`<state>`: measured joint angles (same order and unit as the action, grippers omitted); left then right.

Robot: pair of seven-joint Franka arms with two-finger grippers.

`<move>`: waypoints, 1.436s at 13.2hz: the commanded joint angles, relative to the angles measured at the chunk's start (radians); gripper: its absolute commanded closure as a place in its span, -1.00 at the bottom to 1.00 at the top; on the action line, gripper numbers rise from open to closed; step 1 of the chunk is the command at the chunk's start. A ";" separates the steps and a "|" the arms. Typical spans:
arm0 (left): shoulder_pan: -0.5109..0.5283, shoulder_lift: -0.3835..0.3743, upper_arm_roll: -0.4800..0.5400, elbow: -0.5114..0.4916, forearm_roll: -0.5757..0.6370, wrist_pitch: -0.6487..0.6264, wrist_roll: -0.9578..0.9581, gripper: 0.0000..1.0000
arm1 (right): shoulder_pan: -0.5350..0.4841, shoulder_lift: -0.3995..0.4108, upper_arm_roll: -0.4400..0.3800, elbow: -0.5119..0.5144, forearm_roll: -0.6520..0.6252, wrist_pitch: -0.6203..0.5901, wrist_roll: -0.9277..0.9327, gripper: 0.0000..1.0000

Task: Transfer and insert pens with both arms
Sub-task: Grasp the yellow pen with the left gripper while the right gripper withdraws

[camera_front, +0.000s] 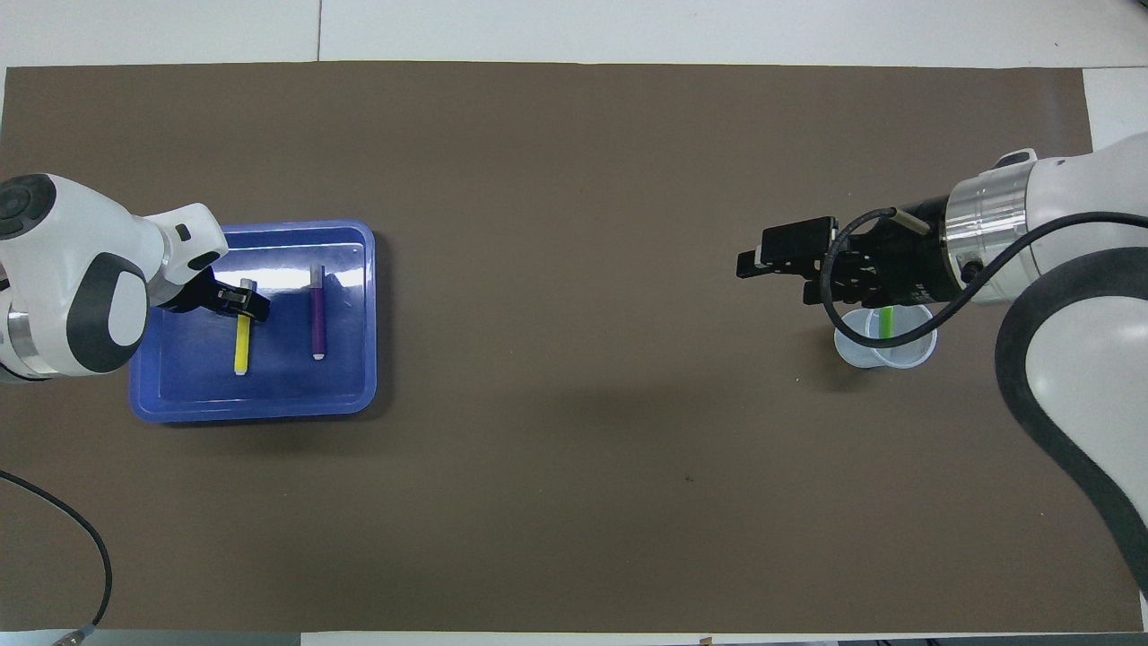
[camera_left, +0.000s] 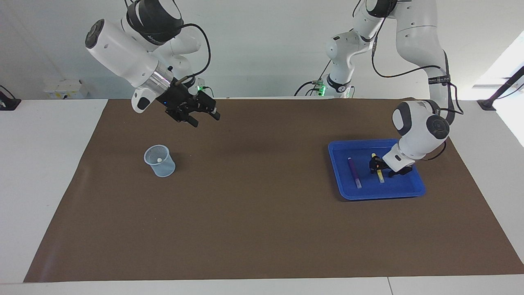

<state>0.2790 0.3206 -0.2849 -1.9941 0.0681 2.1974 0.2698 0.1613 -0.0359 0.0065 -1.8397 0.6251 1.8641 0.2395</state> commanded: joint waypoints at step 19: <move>-0.035 -0.017 -0.042 0.273 -0.114 -0.410 -0.284 1.00 | 0.130 -0.025 0.003 -0.062 0.160 0.132 0.239 -1.00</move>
<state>0.2555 0.3134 -0.3105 -1.7919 0.0057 1.8931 0.0831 0.2938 -0.0373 0.0087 -1.8735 0.7620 1.9787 0.4707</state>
